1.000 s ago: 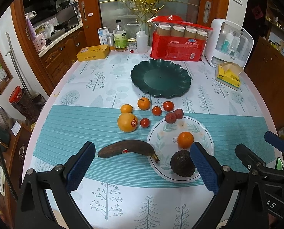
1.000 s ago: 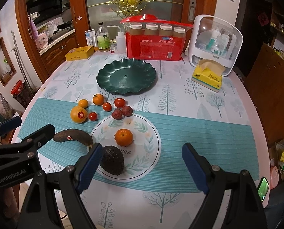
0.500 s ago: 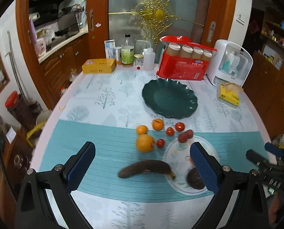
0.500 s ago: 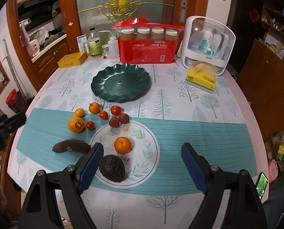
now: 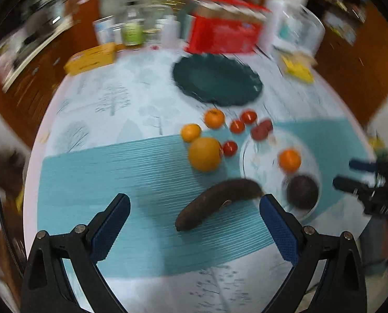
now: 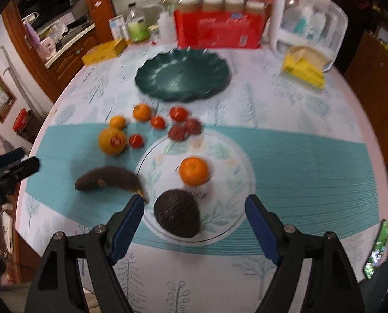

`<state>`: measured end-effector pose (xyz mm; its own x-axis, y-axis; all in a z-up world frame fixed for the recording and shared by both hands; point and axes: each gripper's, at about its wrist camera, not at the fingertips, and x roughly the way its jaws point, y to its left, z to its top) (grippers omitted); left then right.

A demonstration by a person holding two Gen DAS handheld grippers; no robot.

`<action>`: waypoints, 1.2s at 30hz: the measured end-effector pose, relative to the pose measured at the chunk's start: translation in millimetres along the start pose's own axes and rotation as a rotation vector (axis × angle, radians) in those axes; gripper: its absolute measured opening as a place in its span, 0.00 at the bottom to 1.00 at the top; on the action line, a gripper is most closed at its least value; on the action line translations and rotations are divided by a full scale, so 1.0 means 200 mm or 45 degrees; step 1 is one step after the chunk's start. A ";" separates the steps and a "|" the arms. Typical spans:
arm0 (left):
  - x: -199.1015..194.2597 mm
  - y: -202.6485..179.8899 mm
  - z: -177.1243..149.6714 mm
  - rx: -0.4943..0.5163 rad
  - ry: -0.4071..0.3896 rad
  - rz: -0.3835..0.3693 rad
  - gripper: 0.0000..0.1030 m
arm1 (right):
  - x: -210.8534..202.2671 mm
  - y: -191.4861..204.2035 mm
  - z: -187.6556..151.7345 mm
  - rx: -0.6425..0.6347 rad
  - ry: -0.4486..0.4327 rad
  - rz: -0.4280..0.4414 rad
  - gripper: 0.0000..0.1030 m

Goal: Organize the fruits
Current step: 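Grasp the brown banana with the left tool while the right tool grasps the avocado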

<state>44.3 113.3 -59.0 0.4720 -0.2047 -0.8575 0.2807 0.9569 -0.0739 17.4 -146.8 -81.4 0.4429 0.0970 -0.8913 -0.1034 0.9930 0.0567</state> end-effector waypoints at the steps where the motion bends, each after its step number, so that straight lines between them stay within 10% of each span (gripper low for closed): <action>1: 0.05 -0.02 -0.01 0.068 0.008 -0.005 0.96 | 0.03 0.00 -0.02 -0.002 0.007 0.022 0.78; 17: 0.53 -0.23 0.01 0.434 0.226 -0.100 0.69 | 0.37 0.03 -0.08 -0.062 0.089 0.107 0.78; 23: 0.61 -0.29 -0.03 0.558 0.294 -0.087 0.54 | 0.40 0.03 -0.11 -0.055 0.100 0.198 0.62; 36: 0.53 -0.30 -0.12 0.403 0.243 -0.081 0.36 | 0.39 0.03 -0.13 -0.053 0.082 0.204 0.61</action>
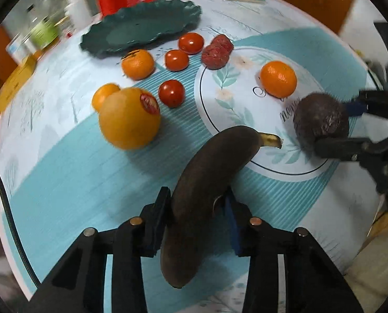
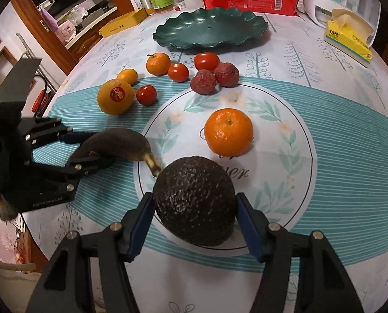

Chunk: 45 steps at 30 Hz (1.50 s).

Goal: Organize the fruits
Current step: 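Grasp the brown banana with the left tool while the right tool grasps the avocado, then carry banana and avocado onto the green plate and open both tools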

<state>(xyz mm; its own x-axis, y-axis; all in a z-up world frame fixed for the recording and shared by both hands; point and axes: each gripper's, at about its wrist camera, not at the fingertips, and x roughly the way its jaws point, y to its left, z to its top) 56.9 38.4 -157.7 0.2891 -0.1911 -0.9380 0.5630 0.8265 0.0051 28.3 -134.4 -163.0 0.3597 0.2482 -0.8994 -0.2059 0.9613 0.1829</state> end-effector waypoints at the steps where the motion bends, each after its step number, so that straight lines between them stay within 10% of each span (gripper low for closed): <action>1: -0.01 -0.01 -0.02 -0.027 -0.012 0.003 0.36 | 0.00 0.00 0.00 0.005 0.003 0.003 0.61; 14: -0.44 -0.01 0.08 -0.244 -0.146 0.041 0.36 | -0.33 0.06 0.07 -0.018 -0.101 0.008 0.60; 25: -0.90 0.28 0.72 -0.348 -0.316 0.111 0.37 | -0.81 -0.05 0.89 -0.055 -0.312 -0.059 0.60; 33: -0.52 0.51 1.10 -0.493 -0.271 0.202 0.37 | -0.45 -0.26 1.45 0.057 -0.264 -0.066 0.61; 45: 0.25 0.64 1.11 -0.641 -0.052 0.197 0.37 | 0.41 -0.36 1.44 0.095 0.056 -0.043 0.61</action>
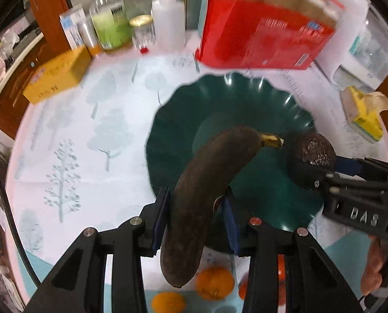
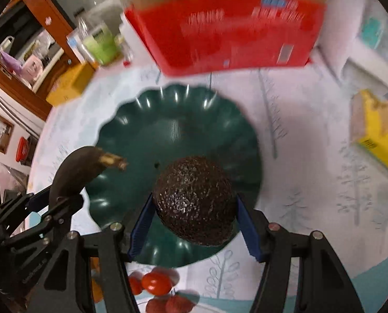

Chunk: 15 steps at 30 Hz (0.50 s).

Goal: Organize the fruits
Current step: 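Carry banana and avocado onto the green plate and open both tools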

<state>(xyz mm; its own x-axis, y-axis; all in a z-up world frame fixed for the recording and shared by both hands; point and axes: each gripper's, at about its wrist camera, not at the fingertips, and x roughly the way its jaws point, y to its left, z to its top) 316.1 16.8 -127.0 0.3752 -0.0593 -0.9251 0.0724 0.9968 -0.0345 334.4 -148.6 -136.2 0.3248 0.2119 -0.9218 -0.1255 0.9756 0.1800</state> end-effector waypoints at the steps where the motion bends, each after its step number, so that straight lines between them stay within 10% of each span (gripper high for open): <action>1: 0.04 0.00 0.00 -0.009 0.012 -0.008 0.37 | 0.04 0.01 0.00 -0.013 0.012 -0.005 0.61; 9: 0.15 -0.01 0.03 -0.007 -0.009 -0.005 0.35 | 0.09 0.09 0.01 -0.144 -0.056 -0.053 0.62; 15: 0.13 0.01 0.06 -0.016 -0.018 -0.018 0.58 | 0.06 0.07 0.02 -0.155 -0.107 -0.073 0.62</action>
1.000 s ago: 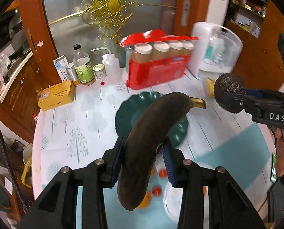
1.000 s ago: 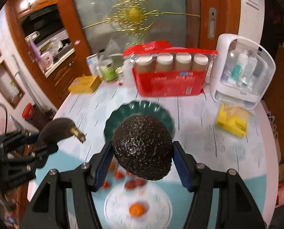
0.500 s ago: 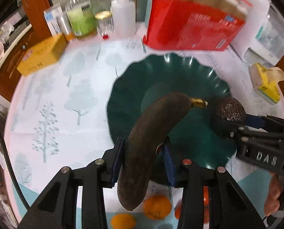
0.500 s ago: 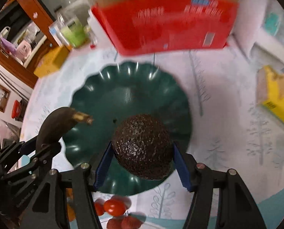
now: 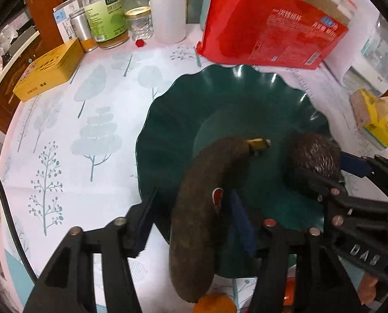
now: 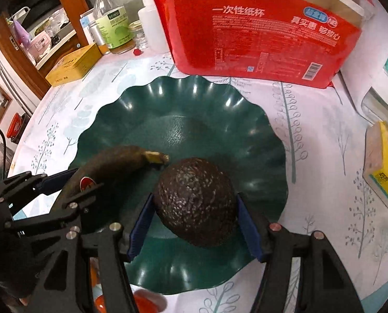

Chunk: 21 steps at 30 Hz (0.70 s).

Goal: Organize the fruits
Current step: 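Carry banana and avocado onto the green plate and open both tools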

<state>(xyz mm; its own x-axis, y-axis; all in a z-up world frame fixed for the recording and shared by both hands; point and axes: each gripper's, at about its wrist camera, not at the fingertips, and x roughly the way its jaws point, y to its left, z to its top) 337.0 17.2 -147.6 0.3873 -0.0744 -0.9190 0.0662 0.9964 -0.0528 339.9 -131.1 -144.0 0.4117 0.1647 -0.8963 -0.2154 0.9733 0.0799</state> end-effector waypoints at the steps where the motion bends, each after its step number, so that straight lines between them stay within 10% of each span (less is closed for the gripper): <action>1: -0.01 0.00 0.00 -0.002 -0.004 -0.007 0.62 | -0.01 -0.01 0.00 0.012 -0.010 0.006 0.62; 5: -0.07 0.00 0.00 0.001 -0.036 0.019 0.85 | -0.07 -0.05 0.01 0.055 -0.040 0.035 0.62; 21: -0.51 -0.06 -0.16 0.084 -0.116 0.006 0.87 | -0.40 0.05 -0.06 0.040 -0.108 0.011 0.62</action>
<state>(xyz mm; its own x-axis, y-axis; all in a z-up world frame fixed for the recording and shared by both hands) 267.0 13.5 -66.4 0.4693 -0.0764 -0.8797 0.1234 0.9921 -0.0203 295.2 -137.3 -76.6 0.4836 0.1850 -0.8555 -0.1917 0.9761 0.1027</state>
